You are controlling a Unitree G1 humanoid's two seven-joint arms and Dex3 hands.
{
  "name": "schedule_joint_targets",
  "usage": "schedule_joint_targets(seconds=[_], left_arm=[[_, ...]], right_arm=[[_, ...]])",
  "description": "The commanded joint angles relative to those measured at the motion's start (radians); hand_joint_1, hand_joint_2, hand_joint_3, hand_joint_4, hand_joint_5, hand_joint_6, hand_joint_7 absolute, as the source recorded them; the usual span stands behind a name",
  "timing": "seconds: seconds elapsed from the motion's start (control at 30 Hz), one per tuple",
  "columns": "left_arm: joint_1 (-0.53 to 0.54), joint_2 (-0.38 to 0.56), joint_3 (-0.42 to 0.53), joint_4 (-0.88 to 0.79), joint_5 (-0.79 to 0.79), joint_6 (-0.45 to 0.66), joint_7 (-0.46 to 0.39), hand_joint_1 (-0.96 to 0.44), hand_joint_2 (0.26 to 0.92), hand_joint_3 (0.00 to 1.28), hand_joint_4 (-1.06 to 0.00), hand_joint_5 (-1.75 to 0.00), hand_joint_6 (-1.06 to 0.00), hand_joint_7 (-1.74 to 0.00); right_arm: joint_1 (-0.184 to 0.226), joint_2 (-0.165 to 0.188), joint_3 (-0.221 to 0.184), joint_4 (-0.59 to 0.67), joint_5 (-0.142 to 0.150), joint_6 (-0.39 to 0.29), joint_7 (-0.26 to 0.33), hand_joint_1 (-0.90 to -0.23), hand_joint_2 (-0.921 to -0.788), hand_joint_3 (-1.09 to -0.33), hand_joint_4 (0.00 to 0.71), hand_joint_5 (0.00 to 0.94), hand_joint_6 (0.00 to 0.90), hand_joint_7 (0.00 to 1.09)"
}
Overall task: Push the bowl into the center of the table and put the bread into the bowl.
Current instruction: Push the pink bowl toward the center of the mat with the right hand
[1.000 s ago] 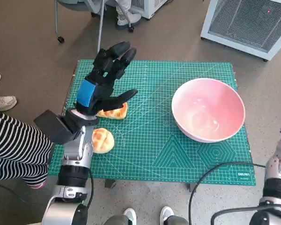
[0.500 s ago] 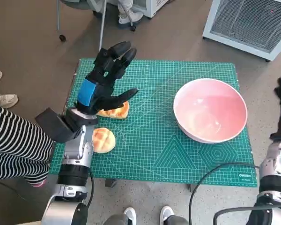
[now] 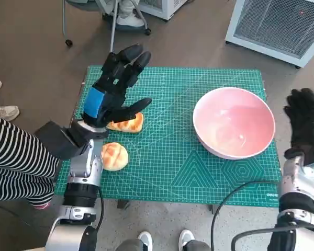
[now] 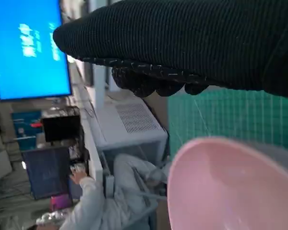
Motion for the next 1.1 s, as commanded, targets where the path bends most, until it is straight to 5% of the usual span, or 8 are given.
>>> schedule_joint_targets(seconds=[0.03, 0.5, 0.73, 0.87, 1.1], left_arm=[[0.013, 0.016, 0.008, -0.02, -0.004, 0.001, -0.002, -0.17, 0.801, 0.36, -0.22, -0.11, 0.0, -0.7], [0.039, 0.037, 0.016, -0.037, -0.003, -0.008, 0.001, -0.19, 0.847, 0.26, -0.24, -0.07, 0.0, -0.69], [0.041, 0.038, 0.017, -0.037, -0.003, -0.008, 0.0, -0.19, 0.872, 0.21, -0.25, -0.04, -0.01, -0.67], [0.057, 0.046, 0.028, -0.025, 0.001, -0.027, 0.004, -0.21, 0.901, 0.15, -0.27, -0.03, -0.05, -0.61], [0.069, 0.049, 0.031, -0.03, 0.006, -0.032, 0.016, -0.24, 0.92, 0.1, -0.28, -0.02, -0.09, -0.56]], right_arm=[[-0.011, 0.034, 0.023, 0.025, -0.023, 0.038, -0.002, -0.588, -0.921, -0.897, 0.05, 0.01, 0.011, 0.33], [-0.059, 0.11, 0.04, 0.036, -0.028, 0.082, 0.019, -0.677, -0.921, -0.818, 0.084, 0.013, 0.056, 0.31], [-0.061, 0.114, 0.037, 0.036, -0.033, 0.083, 0.021, -0.691, -0.921, -0.811, 0.093, 0.013, 0.061, 0.3], [-0.106, 0.169, 0.041, 0.033, -0.026, 0.1, 0.032, -0.697, -0.921, -0.801, 0.096, 0.012, 0.068, 0.3], [-0.136, 0.209, 0.037, 0.031, -0.023, 0.102, 0.04, -0.659, -0.921, -0.88, 0.083, 0.003, 0.063, 0.29]])
